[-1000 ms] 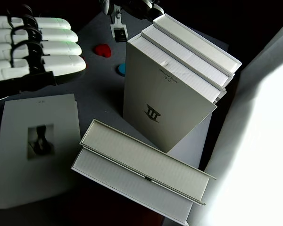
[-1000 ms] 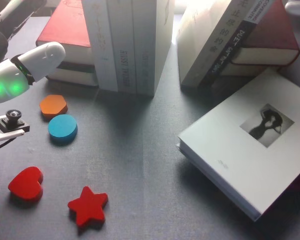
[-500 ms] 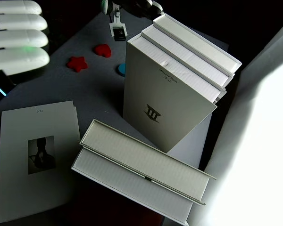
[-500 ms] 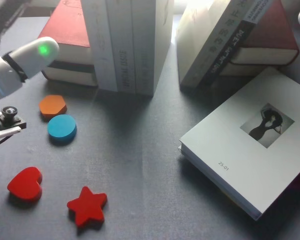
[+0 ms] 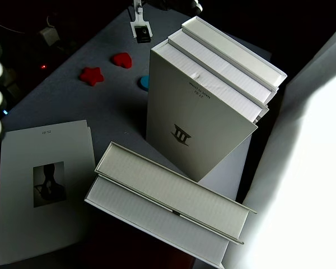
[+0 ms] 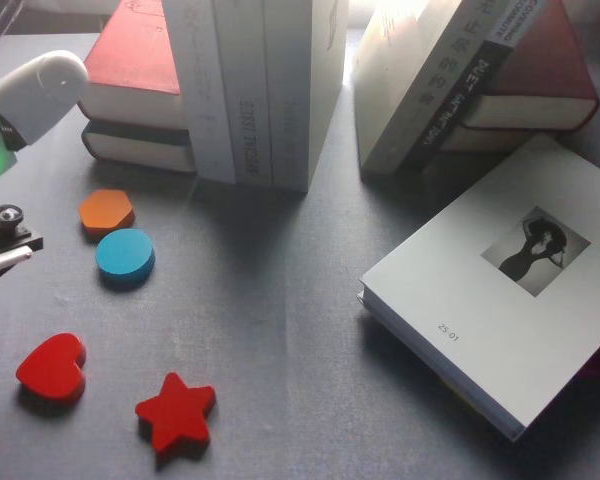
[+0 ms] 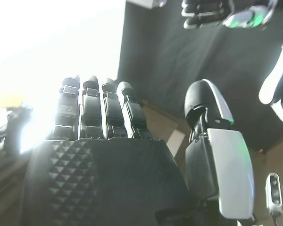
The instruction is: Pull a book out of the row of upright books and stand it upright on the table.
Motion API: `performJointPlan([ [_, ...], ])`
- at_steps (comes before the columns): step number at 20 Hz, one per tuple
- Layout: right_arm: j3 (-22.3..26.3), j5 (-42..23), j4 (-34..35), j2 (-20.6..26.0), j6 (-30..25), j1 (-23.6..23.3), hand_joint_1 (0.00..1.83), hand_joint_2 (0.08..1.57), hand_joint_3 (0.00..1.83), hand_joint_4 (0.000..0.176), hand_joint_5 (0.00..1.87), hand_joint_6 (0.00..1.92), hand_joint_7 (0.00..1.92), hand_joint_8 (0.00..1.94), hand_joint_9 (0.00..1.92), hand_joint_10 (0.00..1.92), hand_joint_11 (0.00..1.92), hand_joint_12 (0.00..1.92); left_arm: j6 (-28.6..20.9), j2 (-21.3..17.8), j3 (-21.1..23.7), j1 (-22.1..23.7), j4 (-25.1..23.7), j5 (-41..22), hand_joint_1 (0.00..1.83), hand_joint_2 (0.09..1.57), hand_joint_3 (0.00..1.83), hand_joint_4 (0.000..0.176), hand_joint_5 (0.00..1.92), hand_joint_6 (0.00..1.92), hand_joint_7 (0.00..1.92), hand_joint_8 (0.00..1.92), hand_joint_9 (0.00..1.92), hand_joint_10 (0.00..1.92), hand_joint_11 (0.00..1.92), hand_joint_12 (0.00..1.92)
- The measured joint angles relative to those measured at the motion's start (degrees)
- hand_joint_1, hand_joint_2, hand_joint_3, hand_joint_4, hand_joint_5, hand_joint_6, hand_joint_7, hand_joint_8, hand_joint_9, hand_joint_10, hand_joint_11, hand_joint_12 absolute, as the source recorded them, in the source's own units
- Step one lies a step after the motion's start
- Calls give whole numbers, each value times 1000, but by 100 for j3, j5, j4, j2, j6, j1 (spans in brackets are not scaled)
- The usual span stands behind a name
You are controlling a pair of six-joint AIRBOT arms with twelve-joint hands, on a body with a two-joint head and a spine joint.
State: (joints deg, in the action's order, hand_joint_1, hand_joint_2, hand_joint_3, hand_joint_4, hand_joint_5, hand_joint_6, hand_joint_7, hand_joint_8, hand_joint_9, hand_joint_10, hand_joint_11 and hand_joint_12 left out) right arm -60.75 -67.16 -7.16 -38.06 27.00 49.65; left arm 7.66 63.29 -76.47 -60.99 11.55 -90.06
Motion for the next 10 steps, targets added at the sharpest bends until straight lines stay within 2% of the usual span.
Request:
performJointPlan([
  [1, 0, -205, 127, -39, 4, 140, 262, 1310, 17, 0, 0, 0, 0, 0, 0, 0, 10, 6, 0, 0, 0, 0, -39, -15, 290, 1344, 0, 131, 0, 0, 0, 0, 0, 0, 0, 0],
  [2, 9, -422, 243, -83, 7, 284, 293, 1310, 13, 0, 0, 0, 0, 0, 0, 0, 24, 16, 4, -4, 15, 0, -46, -52, 256, 1351, 1, 139, 0, 0, 0, 0, 0, 0, 0, 0],
  [3, 28, -599, 330, -98, 9, 389, 292, 1326, 14, 0, 0, 0, 0, 0, 0, 0, 3, 17, 11, -33, 46, 0, -33, -79, 180, 1357, 4, 157, 0, 0, 0, 0, 0, 0, 0, 0],
  [4, 46, -726, 387, -111, 17, 389, 292, 1326, 14, 0, 0, 0, 0, 0, 0, 0, 3, 17, 33, -85, 68, 0, -39, -94, 180, 1357, 4, 157, 0, 0, 0, 0, 0, 0, 0, 0],
  [5, 83, -918, 463, -107, 31, 422, 289, 1339, 17, 0, 0, 0, 0, 0, 0, 0, 3, 20, 96, -136, 90, 0, -20, -157, 166, 1349, 0, 173, 0, 0, 0, 0, 0, 0, 0, 0],
  [6, 107, -1008, 461, -96, 55, 428, 289, 1339, 17, 0, 0, 0, 0, 0, 0, 0, 3, 20, 129, -177, 131, -2, 0, -205, 166, 1349, 0, 173, 0, 0, 0, 0, 0, 0, 0, 0],
  [8, 149, -1147, 452, -101, 144, 494, 341, 1308, 0, 0, 0, 0, 0, 0, 0, 0, 0, 191, 131, -210, 142, -4, 7, -286, 194, 1347, 0, 176, 0, 0, 0, 0, 0, 0, 0, 0],
  [9, 151, -1204, 450, -120, 153, 535, 341, 1308, 0, 0, 0, 0, 0, 0, 0, 0, 0, 191, 131, -210, 142, -22, 2, -291, 194, 1347, 0, 176, 0, 0, 0, 0, 0, 0, 0, 0],
  [10, 162, -1294, 463, -140, 160, 581, 327, 1305, 0, 0, 0, 0, 0, 0, 0, 0, 0, 132, 131, -208, 142, -37, -35, -278, 216, 1380, 9, 143, 0, 0, 0, 0, 0, 0, 0, 0],
])
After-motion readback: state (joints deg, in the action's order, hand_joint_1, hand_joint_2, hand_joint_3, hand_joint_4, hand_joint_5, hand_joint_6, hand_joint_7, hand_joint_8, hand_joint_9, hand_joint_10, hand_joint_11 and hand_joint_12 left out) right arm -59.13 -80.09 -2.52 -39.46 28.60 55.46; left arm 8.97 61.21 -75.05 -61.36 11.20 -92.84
